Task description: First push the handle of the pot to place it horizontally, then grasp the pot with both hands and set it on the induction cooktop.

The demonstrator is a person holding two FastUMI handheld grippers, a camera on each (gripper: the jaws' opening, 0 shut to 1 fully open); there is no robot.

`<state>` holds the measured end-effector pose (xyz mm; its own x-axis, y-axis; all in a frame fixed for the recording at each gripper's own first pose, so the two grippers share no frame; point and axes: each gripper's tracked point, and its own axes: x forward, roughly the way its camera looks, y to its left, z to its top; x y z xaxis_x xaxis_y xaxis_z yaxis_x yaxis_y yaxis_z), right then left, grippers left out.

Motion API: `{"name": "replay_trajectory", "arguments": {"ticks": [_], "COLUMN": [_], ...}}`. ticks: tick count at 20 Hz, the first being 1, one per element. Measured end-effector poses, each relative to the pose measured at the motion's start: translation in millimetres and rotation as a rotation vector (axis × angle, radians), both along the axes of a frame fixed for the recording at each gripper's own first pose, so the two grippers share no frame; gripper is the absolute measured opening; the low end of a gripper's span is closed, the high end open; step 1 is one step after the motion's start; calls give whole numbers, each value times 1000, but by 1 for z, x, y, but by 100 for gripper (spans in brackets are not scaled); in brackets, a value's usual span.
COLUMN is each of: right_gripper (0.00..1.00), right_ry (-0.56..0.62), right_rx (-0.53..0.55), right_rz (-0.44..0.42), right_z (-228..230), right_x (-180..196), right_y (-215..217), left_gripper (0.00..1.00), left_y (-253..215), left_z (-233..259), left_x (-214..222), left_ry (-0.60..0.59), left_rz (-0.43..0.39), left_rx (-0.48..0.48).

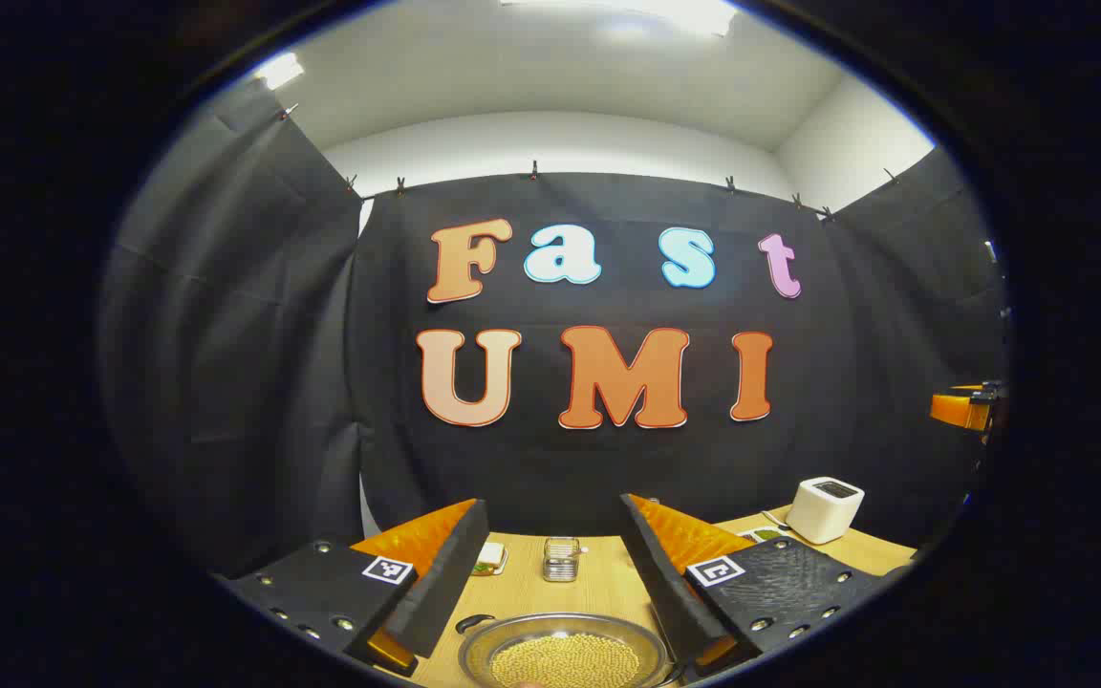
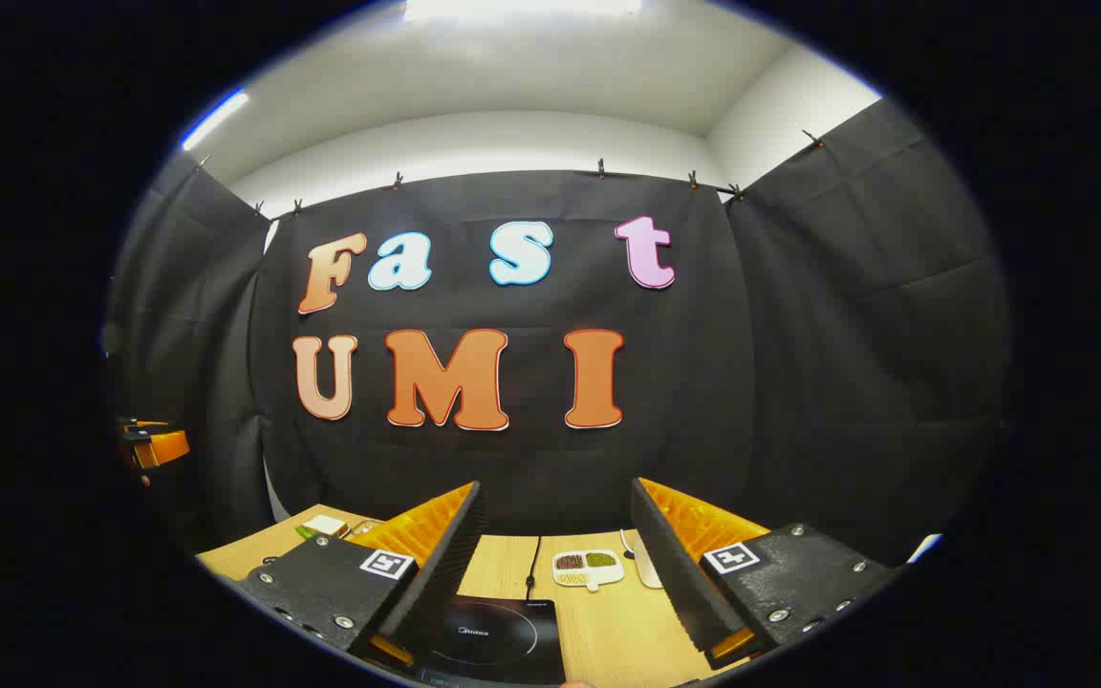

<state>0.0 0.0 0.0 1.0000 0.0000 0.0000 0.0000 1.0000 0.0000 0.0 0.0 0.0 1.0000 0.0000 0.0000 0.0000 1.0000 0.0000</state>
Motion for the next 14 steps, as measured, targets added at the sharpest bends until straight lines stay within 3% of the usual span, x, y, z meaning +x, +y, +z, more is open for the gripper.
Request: {"name": "replay_trajectory", "arguments": {"ticks": [1,2,14], "right_gripper": [89,95,95], "right_ry": [0,-1,13], "right_rx": [6,10,9], "right_rz": [-1,-3,6], "right_z": [0,0,-8], "right_x": [0,1,5], "right_y": [-2,-3,-5], "left_gripper": [88,88,88], "left_y": [-2,-4,-19], "left_z": [0,1,7], "left_x": [0,0,4], "left_ry": [0,0,-10], "left_rz": [0,0,-26], "left_rx": [1,1,3]}}
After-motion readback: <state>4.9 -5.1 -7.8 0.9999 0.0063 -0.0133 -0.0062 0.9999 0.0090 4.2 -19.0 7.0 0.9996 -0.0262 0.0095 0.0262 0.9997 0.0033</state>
